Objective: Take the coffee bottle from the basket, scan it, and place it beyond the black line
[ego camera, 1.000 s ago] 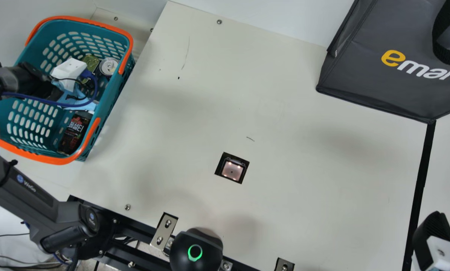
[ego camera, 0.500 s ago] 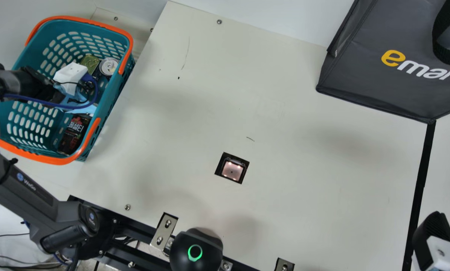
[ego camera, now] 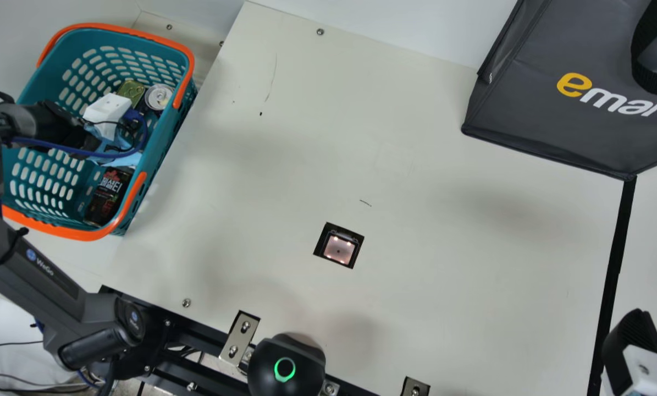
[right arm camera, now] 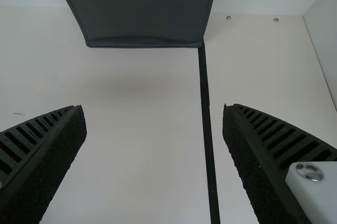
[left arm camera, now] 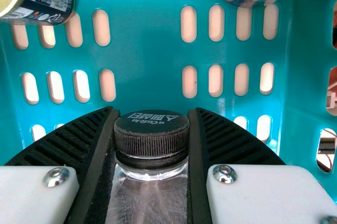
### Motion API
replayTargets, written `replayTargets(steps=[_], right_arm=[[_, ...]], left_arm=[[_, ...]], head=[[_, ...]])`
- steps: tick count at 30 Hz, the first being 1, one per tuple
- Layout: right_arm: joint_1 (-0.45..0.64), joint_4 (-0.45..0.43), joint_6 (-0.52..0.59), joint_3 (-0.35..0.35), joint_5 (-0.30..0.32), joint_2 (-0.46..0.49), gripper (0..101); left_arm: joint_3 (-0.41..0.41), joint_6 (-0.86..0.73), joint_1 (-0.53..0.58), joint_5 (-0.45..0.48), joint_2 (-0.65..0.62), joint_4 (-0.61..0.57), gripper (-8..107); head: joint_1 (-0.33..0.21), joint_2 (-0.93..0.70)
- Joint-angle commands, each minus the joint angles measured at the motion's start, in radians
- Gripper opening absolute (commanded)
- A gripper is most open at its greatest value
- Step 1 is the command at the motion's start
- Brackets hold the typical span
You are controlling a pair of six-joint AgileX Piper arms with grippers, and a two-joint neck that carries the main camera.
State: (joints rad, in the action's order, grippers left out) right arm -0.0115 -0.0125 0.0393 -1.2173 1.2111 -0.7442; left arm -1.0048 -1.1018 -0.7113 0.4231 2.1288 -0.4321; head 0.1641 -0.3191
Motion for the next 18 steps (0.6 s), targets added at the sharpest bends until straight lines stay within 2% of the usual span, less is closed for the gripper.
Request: replayTargets(steps=[1,3,18], right_arm=[[0.0,0.0,0.0,0.0,0.0,0.0,91],[0.0,0.0,0.0,0.0,0.0,0.0,91],[0.0,0.0,0.0,0.0,0.0,0.0,91]], left_arm=[[0.003,0.002,-0.001,-0.001,0.0,0.0,23],[0.004,0.003,-0.002,-0.001,-0.002,0.0,10],[-0.022,0.027,-0.007,0.052,-0.084,-0.009,10]], head=[[-0.026,-0.002],[-0.026,-0.002],[-0.026,-0.002]])
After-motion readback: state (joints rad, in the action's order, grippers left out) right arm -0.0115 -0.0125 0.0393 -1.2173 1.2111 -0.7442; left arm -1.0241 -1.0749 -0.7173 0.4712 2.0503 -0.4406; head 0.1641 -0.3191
